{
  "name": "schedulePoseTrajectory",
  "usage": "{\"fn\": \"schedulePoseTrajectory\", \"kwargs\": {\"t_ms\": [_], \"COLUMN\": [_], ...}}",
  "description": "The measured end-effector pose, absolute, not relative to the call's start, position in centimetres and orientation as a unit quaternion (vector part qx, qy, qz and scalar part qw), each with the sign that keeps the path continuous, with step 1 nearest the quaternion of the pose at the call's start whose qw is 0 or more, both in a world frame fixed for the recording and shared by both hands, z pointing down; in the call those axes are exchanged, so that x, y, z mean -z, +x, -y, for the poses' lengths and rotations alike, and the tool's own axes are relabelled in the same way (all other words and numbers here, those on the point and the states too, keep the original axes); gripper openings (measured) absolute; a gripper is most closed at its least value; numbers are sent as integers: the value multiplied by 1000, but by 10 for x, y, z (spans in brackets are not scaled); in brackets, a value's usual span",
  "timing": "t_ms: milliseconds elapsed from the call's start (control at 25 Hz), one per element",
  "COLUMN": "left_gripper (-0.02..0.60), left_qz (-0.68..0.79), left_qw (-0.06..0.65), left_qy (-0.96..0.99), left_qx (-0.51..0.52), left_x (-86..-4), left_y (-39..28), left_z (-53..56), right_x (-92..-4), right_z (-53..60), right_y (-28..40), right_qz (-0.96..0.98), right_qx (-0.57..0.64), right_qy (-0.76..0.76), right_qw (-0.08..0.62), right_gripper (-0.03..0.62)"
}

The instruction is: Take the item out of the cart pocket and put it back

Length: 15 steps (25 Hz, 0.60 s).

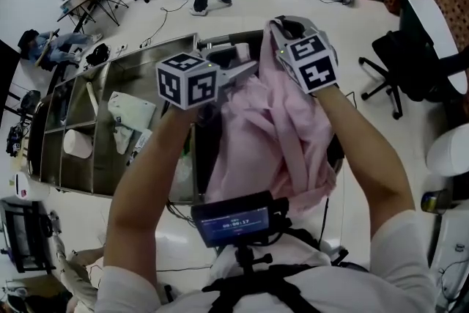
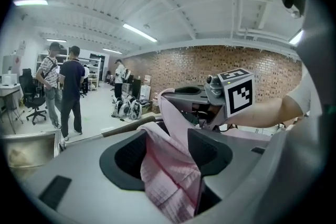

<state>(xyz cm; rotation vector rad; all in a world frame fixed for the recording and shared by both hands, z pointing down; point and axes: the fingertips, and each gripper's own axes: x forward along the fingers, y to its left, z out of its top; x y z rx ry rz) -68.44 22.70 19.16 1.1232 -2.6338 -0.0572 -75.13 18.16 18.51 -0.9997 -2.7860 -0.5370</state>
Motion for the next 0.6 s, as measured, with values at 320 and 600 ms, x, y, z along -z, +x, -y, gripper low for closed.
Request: {"fn": "schedulePoseTrajectory", "kwargs": {"t_ms": [320, 600], "left_gripper": [253, 253], "left_qz": [838, 794], "left_qw": [223, 292], "left_qy": [457, 470], "left_qx": [-196, -252], "left_x": [-207, -231], "left_y": [-650, -628], "left_z": [-206, -217], "right_x": [-197, -202], "right_z": [-171, -168], "right_y": [-754, -750], "right_qz": [925, 926], "right_qx": [171, 168], "right_qy": [-328, -330], "right_qw": [80, 78], "right_gripper": [14, 14]}}
